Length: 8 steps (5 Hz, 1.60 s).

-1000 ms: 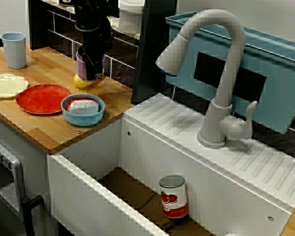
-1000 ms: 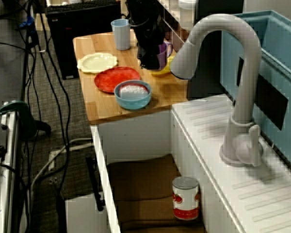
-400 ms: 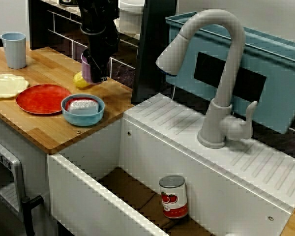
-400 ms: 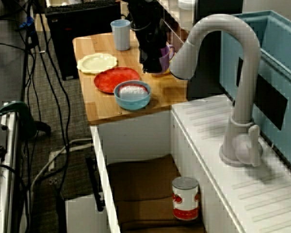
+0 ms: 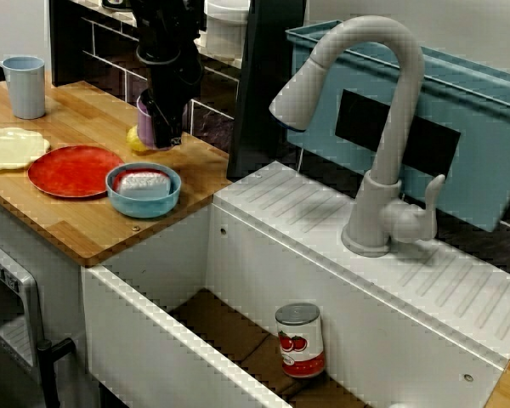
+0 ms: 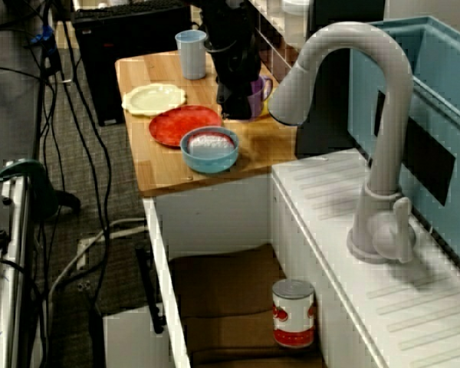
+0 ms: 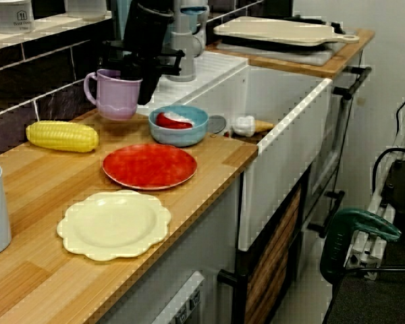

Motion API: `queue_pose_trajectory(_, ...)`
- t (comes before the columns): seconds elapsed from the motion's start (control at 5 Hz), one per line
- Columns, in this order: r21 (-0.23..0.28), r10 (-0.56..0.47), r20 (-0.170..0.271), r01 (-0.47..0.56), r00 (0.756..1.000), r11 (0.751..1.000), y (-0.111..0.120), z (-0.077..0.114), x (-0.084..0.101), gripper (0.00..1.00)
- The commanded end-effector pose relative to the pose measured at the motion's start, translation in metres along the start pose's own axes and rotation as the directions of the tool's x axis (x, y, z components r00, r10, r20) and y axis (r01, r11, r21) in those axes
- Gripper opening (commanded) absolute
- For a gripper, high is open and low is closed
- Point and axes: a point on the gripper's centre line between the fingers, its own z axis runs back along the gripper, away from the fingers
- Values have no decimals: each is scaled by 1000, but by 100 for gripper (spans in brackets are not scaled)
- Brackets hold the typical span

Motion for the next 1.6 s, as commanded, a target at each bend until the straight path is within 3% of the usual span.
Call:
queue_pose_trajectory(0.0, 21, -9, 19, 8, 1000, 1000, 2, 7, -2, 0)
queue_pose_trajectory(0.8, 31, -3, -11, 4, 1000, 999, 1, -5, -3, 0)
queue_pose_trajectory(1.0, 29, 1, -20, -1, 1000, 1000, 5, -6, -2, 58)
queue_pose_trajectory(1.2, 29, -4, -20, 4, 1000, 1000, 6, -3, -3, 100)
queue_pose_trajectory(1.4, 28, -4, -14, 4, 1000, 1000, 7, 1, -4, 100)
